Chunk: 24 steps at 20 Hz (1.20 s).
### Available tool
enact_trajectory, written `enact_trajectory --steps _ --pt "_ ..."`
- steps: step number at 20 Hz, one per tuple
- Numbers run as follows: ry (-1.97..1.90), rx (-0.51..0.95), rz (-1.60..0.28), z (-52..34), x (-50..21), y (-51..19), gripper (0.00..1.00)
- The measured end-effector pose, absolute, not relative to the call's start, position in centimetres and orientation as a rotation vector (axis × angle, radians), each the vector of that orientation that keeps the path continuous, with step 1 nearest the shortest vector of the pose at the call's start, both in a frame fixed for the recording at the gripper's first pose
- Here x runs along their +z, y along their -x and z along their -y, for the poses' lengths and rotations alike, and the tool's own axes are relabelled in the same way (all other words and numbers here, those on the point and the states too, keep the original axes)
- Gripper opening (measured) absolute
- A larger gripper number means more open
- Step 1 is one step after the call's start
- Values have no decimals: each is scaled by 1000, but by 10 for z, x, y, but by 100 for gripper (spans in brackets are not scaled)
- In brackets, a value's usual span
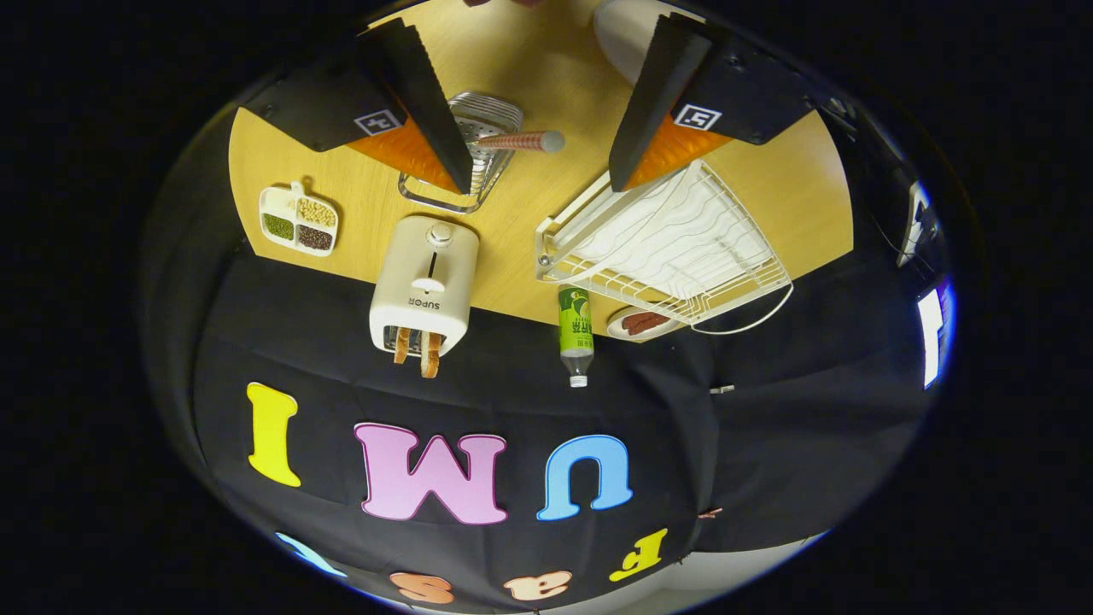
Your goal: Take the plate from the dish rack, then take the spoon from the basket and place it into the plate.
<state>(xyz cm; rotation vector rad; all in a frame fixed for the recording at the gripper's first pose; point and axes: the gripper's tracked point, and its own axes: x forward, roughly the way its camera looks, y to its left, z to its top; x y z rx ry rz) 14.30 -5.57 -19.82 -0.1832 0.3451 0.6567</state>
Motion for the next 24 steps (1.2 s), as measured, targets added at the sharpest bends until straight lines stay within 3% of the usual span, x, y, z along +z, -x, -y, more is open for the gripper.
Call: enact_trajectory --steps 5,9,13,14,15,19,24 --pt "229 621 -354 58 -221 -164 96" --pt "204 601 -347 60 -221 -177 86" --pt "224 610 -343 57 -220 -173 65" --pt "244 603 -329 58 -219 -174 50" --pt "256 603 -334 57 -223 -172 42" --pt "285 600 -330 57 -221 -171 41" --pt "335 562 -252 68 -200 -183 22"
